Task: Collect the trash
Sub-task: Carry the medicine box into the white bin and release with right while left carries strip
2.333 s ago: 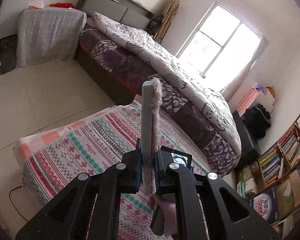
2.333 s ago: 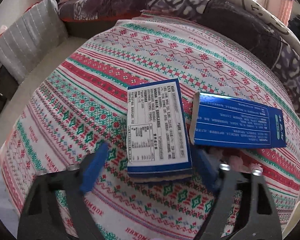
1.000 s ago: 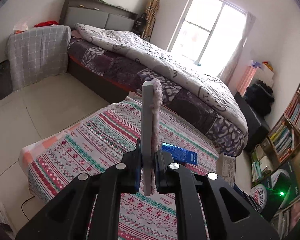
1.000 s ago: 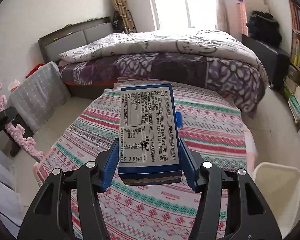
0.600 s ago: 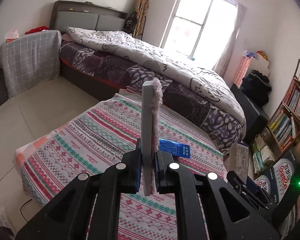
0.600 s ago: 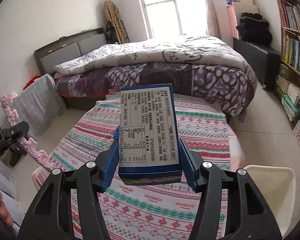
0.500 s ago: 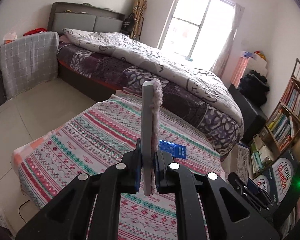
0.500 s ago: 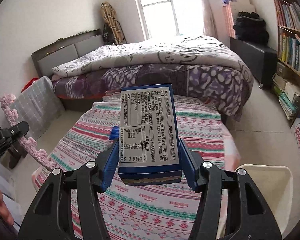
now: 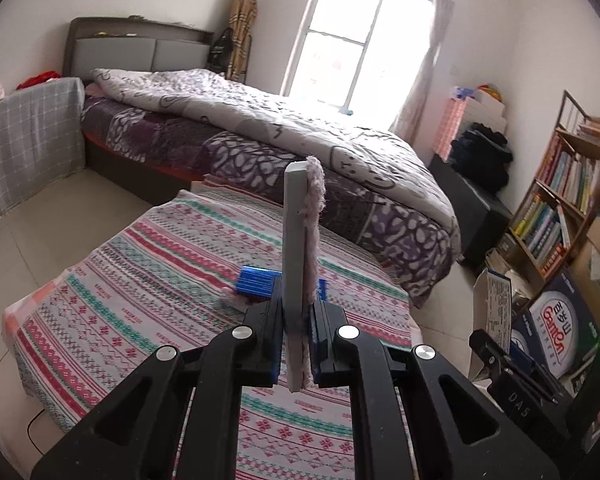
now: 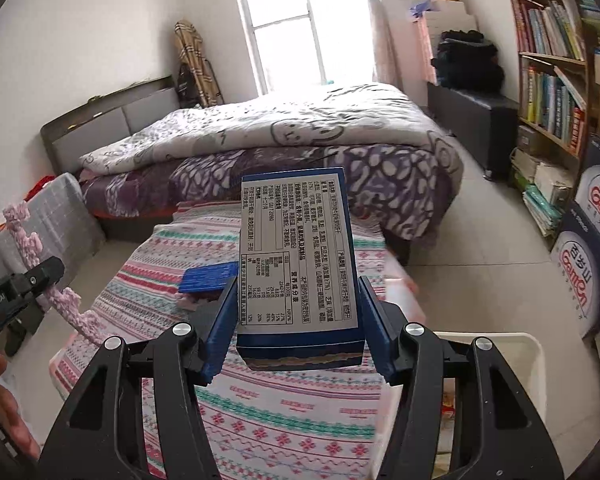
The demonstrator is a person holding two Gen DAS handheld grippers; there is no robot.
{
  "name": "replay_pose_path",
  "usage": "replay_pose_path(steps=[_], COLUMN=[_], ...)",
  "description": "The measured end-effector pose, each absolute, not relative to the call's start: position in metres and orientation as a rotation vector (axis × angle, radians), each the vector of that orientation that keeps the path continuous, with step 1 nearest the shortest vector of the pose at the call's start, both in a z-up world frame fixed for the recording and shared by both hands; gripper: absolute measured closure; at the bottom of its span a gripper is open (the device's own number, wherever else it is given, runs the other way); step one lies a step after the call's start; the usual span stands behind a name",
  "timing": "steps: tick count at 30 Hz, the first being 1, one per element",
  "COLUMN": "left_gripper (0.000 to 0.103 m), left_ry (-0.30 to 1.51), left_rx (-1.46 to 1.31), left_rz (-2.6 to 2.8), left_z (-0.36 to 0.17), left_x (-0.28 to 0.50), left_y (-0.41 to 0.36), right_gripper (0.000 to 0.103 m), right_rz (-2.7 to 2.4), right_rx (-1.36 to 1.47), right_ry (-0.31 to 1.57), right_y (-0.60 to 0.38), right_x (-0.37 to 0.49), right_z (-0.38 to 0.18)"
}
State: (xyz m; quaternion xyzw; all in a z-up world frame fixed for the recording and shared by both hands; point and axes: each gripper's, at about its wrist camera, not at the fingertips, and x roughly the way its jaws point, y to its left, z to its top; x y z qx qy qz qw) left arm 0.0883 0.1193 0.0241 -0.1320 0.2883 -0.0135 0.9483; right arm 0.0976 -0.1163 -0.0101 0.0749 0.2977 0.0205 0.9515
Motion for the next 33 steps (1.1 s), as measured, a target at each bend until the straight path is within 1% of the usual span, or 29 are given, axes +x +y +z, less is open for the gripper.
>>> replay_pose_path(steps=[21, 33], left_gripper=[0.093, 0.093], left_ry=[0.583, 0.601], left_rx=[-0.178, -0.101], left_rz=[-0.198, -0.335], left_z=[0.022, 0.013], left_x=[0.081, 0.07], left_y=[0.03, -0.035], right_gripper=[0.049, 0.048], right_rz=[-0.184, -0.31], right_rx=[0.191, 0.235], right_ry=[0.617, 0.634], right_y=[-0.209, -0.265], right_x=[0.075, 0.056], right_z=[-0.006, -0.008])
